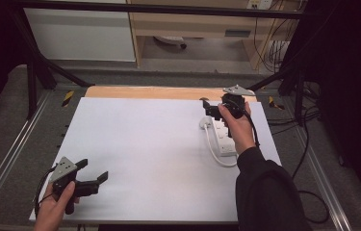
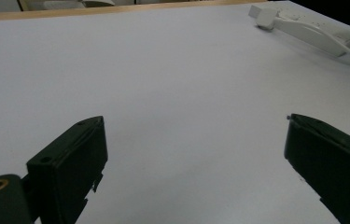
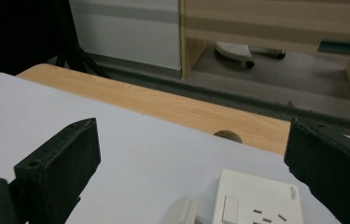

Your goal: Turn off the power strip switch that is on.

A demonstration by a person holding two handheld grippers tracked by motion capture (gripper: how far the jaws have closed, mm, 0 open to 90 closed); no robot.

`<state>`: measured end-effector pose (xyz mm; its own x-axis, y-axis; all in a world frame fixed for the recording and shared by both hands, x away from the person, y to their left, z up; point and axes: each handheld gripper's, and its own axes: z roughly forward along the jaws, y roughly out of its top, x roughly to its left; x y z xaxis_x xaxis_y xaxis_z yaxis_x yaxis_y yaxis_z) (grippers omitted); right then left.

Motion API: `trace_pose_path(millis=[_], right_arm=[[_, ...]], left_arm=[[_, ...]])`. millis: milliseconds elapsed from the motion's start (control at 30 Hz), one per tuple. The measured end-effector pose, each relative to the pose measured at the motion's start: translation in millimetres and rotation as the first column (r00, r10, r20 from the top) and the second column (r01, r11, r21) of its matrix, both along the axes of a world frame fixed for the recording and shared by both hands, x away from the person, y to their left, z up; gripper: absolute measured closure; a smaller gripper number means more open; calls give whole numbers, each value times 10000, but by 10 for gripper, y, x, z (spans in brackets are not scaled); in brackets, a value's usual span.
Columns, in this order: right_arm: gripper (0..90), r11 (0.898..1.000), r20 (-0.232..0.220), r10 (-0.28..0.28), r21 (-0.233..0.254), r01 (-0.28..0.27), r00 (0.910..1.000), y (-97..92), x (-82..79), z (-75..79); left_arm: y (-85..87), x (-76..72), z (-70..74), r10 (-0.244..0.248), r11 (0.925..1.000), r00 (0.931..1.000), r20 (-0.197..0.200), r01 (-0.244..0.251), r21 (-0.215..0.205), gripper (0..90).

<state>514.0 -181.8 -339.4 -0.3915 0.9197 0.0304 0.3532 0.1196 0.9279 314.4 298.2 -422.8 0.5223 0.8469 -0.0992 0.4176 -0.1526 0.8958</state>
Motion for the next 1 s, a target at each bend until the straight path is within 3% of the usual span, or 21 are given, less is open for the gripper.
trace_pose_path(millis=[67,300,567,1000], right_arm=[[29,9999,327,-155,-27,156,9993,-8,-20,18],[41,9999,647,-135,113,128,9978,-51,-32,39],[42,9999,891,56,143,-69,9960,-105,-74,67],[43,9999,1009,84,101,-95,9949,-302,-280,80]], left_arm=[[3,2,1,32,10000,10000,1,-32,-10,60],[13,-2,-2,39,10000,10000,-17,-39,-30,60],[10,-5,2,43,10000,10000,-6,-43,-18,60],[40,-71,15,201,9998,9998,94,-200,-95,60]])
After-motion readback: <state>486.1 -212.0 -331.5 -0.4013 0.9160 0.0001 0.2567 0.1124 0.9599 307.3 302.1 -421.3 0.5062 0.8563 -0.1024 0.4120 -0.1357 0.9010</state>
